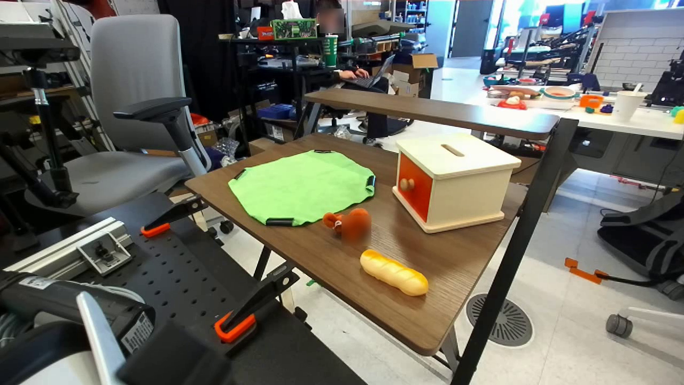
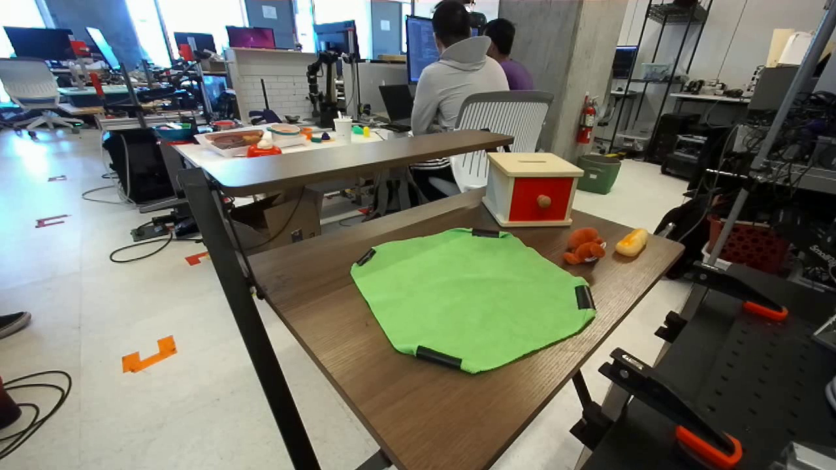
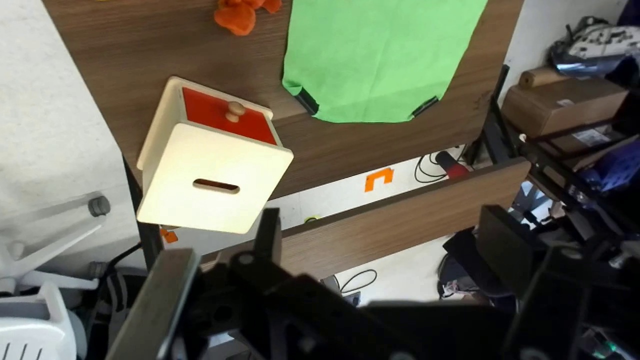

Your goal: Open the drawer

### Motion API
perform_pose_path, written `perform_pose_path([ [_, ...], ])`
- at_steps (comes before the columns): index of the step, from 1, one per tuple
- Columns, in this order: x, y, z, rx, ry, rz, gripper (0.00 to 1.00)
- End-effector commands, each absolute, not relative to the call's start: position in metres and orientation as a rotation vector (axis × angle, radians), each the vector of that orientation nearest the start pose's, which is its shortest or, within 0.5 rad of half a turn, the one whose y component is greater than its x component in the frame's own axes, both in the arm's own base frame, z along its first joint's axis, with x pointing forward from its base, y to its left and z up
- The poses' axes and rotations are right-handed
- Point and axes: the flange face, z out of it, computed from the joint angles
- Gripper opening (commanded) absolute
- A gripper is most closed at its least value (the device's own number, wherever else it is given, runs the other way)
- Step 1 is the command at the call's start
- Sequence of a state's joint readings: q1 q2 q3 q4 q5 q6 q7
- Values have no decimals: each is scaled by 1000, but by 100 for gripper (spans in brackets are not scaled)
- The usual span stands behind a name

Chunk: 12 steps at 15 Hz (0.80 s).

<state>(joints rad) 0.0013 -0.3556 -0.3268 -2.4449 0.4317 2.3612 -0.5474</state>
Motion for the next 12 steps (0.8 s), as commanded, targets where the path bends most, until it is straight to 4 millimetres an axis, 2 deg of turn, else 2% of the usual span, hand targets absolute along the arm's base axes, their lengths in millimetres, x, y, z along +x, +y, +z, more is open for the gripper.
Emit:
perform_pose_path([
  [1,447,-143,427,-2712,113,-602,100],
  [7,465,-147,372,-2706,178,-649,100],
  [12,473,-147,332,-2805,242,-470,100],
])
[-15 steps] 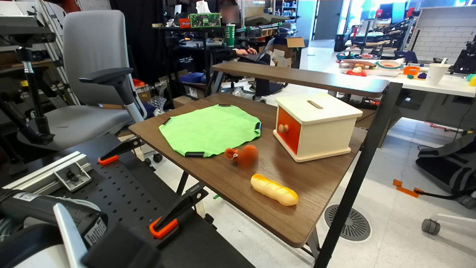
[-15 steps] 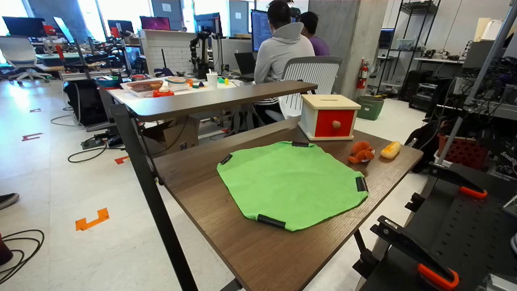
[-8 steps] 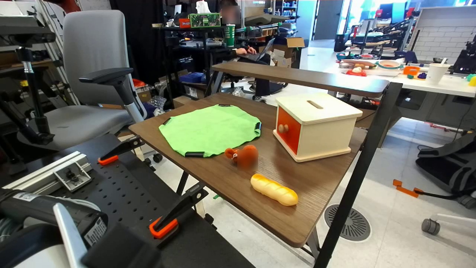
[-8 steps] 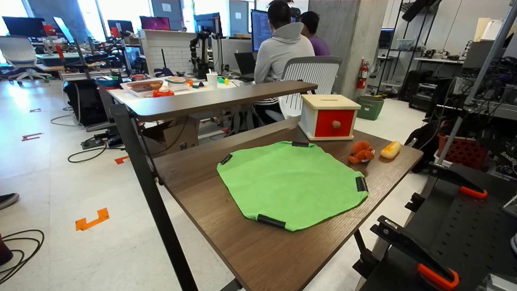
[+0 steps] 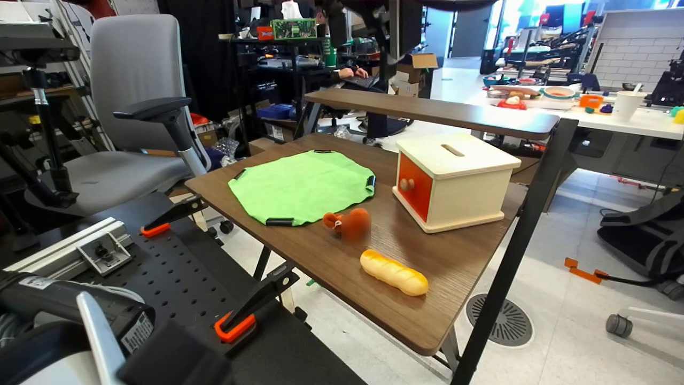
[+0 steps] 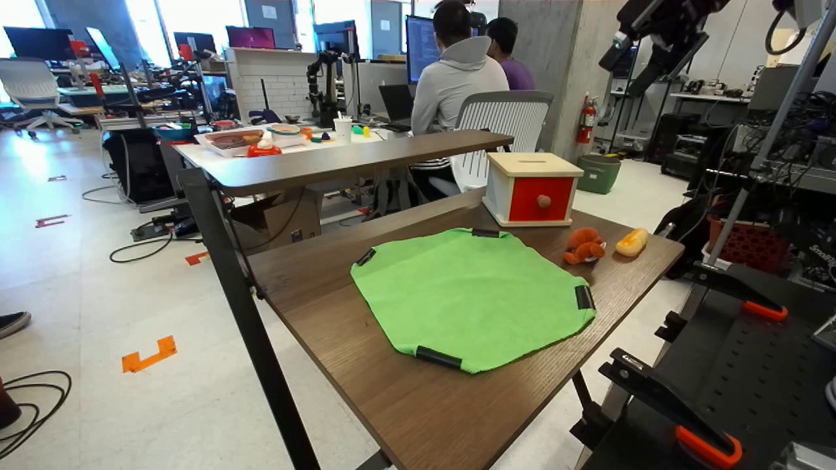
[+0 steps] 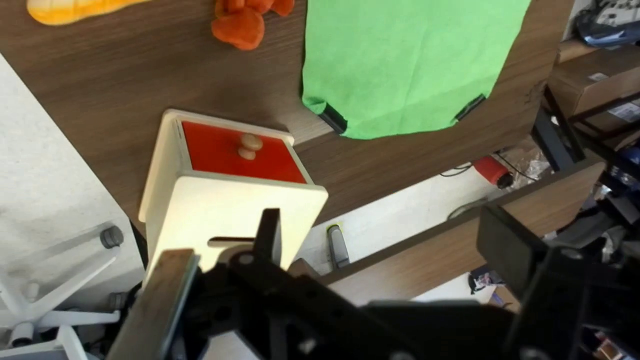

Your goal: Open the drawer

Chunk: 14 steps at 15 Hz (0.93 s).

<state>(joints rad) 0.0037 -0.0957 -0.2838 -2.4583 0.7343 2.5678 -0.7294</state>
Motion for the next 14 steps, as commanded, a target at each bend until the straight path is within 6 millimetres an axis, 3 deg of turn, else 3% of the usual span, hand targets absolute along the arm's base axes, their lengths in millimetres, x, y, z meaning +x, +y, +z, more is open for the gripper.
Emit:
perform_pose_path([
  [1,474,-148,323,-2819,275,-395,100],
  [5,476,-154,303,-2858,396,-195,100],
  [14,501,-164,265,-2913,560,-107,100],
])
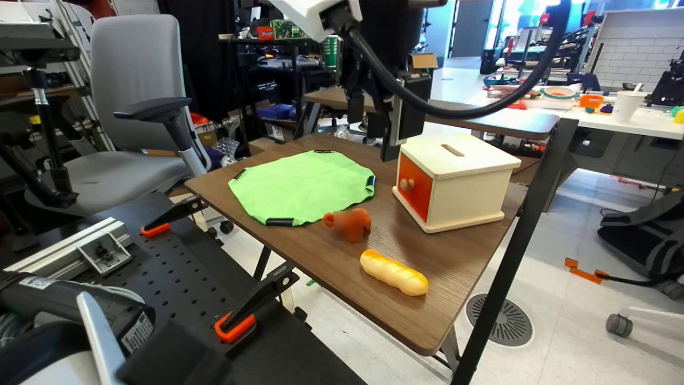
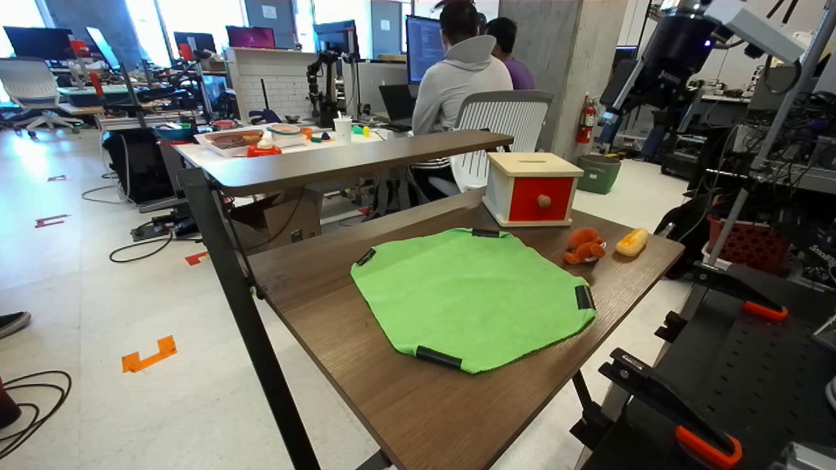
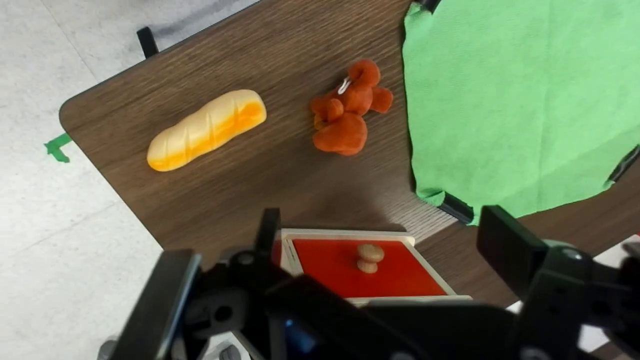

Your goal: Open the drawer

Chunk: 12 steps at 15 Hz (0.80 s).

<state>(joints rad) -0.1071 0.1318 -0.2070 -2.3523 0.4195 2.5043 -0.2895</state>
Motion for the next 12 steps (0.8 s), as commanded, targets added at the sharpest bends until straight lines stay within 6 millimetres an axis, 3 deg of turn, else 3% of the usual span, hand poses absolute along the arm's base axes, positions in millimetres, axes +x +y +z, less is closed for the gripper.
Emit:
perform_pose_path([
  [1,505,-164,259,-2924,564,-119,100],
  [8,525,-152,212,-2974,607,-114,100],
  [12,536,-142,195,-2978,627,-106,100],
])
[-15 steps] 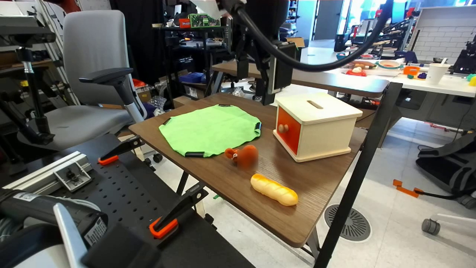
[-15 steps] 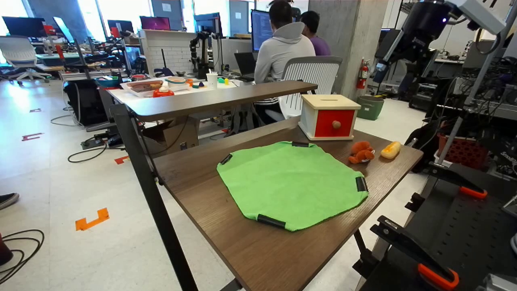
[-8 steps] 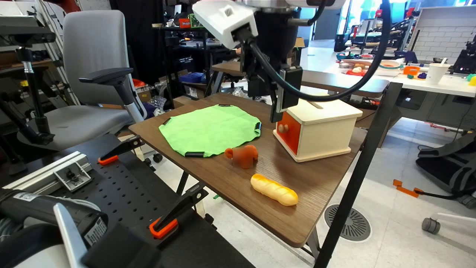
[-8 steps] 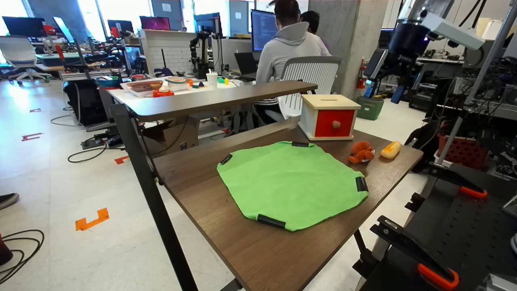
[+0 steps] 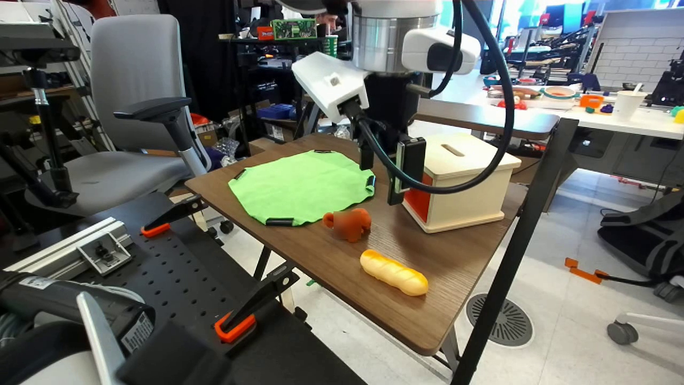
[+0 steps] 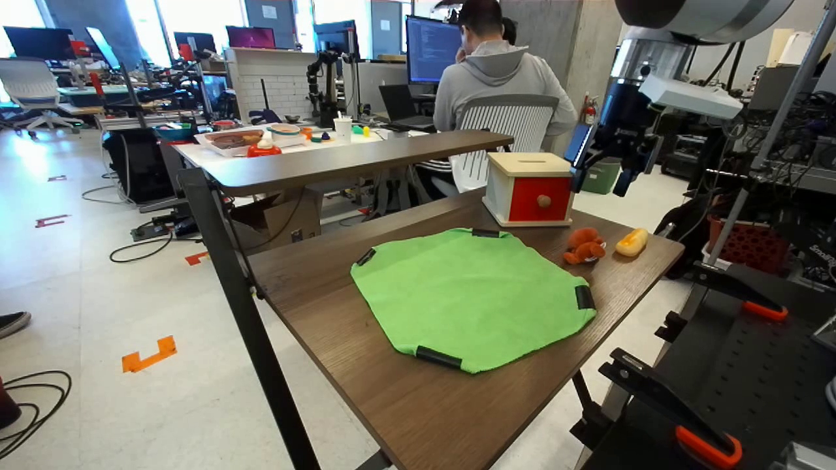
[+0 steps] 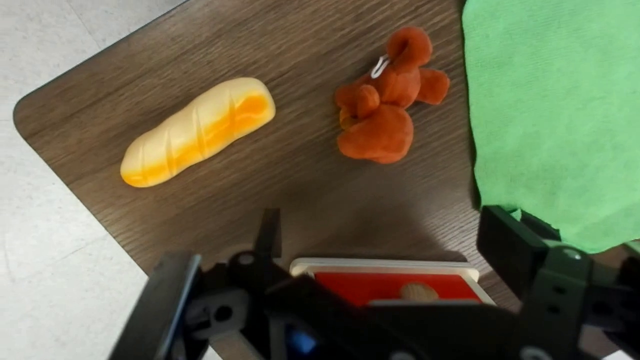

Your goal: Open the drawer

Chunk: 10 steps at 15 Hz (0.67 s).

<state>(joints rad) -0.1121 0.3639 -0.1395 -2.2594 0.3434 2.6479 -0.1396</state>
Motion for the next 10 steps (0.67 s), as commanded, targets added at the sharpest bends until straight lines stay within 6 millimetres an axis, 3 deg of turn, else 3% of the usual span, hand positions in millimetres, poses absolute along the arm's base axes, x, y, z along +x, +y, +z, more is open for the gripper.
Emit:
perform_pose_path([
  [1,538,-140,192,-2974,637,-101,100],
  [10,565,-135,176,-2973,711,-153,100],
])
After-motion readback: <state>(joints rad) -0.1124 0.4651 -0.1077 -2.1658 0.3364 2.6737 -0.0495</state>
